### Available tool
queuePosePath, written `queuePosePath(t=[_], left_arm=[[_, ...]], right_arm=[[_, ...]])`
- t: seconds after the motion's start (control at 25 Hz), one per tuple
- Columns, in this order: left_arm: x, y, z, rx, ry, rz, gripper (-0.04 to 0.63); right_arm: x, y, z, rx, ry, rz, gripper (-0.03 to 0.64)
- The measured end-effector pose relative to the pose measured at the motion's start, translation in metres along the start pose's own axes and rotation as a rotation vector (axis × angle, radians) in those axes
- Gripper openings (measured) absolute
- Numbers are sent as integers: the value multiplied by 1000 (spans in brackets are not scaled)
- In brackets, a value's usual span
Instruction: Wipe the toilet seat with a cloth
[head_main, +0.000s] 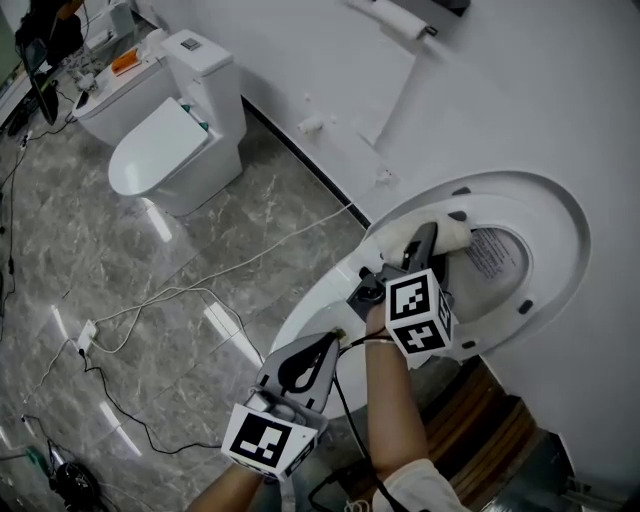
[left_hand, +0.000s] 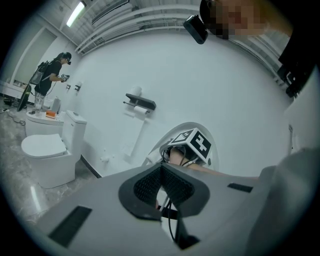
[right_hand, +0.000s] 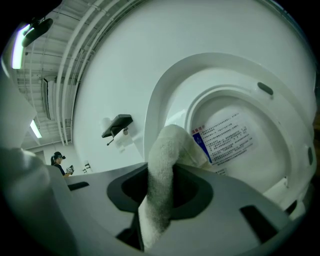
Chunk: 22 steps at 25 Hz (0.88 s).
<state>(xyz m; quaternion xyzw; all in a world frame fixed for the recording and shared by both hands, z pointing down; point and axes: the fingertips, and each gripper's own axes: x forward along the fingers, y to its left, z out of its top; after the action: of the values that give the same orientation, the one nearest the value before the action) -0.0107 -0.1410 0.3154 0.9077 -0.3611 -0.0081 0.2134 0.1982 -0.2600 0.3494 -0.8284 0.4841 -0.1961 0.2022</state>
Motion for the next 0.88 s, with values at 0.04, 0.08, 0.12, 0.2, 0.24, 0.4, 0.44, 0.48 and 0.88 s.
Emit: queuePosePath(t=[0.04, 0.08, 0.12, 0.2, 0.24, 0.4, 0.44, 0.48, 0.88], left_arm=[[0, -1, 2, 1, -3, -2, -5], [0, -2, 3, 3, -5, -2, -5], [1, -3, 4, 3, -6, -2, -5], [1, -5, 7, 3, -9, -2, -5], [1, -6, 8, 4, -10, -3, -6], [1, -11, 13, 6, -13, -9, -5], [1, -12, 14, 7, -15, -10, -5], [1, -13, 16, 7, -18, -11, -5], [6, -26, 22, 7, -17, -36, -5]], right_arm=[[0, 1, 2, 5, 0, 0, 100], [1, 1, 5, 12, 1, 1, 101], [1, 1, 6, 19, 3, 1, 100], [2, 2, 9, 32, 6, -2, 100], [1, 2, 11, 37, 6, -3, 100], [-3, 4, 21, 49, -4, -12, 100], [-4, 4, 24, 52, -9, -11, 100], [-4, 5, 27, 53, -18, -7, 100], [1, -2, 89, 30, -112, -39, 100]])
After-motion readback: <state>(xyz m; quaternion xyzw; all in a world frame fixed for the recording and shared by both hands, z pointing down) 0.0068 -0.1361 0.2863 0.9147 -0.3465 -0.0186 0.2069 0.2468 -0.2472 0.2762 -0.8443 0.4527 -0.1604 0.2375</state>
